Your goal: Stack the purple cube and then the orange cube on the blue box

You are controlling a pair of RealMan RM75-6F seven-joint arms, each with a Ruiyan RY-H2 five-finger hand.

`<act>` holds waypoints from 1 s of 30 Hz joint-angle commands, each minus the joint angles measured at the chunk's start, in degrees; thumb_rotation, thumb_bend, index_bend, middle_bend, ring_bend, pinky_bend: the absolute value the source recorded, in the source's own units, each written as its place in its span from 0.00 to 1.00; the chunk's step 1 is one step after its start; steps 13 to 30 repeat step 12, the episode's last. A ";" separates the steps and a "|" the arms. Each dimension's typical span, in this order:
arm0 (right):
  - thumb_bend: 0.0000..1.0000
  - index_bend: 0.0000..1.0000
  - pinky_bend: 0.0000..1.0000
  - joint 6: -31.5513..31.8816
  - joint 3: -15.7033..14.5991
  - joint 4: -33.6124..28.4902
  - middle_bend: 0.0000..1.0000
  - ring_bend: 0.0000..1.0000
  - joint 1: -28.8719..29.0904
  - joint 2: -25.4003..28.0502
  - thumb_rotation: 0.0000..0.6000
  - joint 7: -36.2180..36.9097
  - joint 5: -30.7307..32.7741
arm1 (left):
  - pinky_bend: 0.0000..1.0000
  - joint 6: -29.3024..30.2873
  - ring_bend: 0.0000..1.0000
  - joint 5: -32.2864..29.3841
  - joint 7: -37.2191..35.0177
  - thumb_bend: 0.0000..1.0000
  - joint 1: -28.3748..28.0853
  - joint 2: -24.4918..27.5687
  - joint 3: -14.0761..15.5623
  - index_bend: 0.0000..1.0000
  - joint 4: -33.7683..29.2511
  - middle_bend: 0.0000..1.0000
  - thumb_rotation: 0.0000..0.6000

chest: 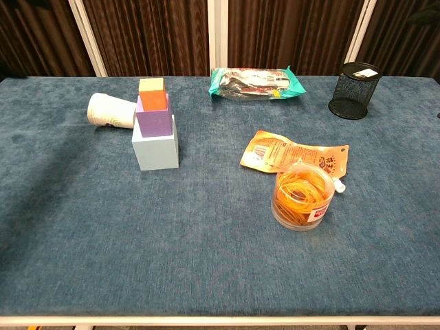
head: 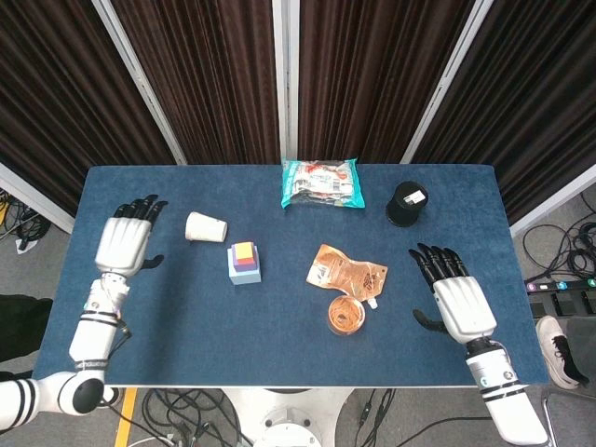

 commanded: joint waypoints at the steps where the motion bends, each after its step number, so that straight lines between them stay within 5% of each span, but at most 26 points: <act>1: 0.15 0.00 0.00 -0.06 -0.20 -0.05 0.02 0.00 -0.13 -0.12 1.00 0.26 -0.49 | 0.22 6.33 0.17 10.00 -2.77 0.14 7.32 -2.37 6.23 0.21 7.92 0.21 1.00; 12: 0.15 0.00 0.00 0.18 -0.20 -0.09 0.02 0.00 -0.56 0.06 1.00 0.79 -1.49 | 0.22 8.38 0.17 14.56 -3.63 0.11 13.86 -2.08 7.02 0.21 7.62 0.21 1.00; 30: 0.15 0.00 0.00 0.18 -0.20 -0.09 0.02 0.00 -0.56 0.06 1.00 0.79 -1.49 | 0.22 8.38 0.17 14.56 -3.63 0.11 13.86 -2.08 7.02 0.21 7.62 0.21 1.00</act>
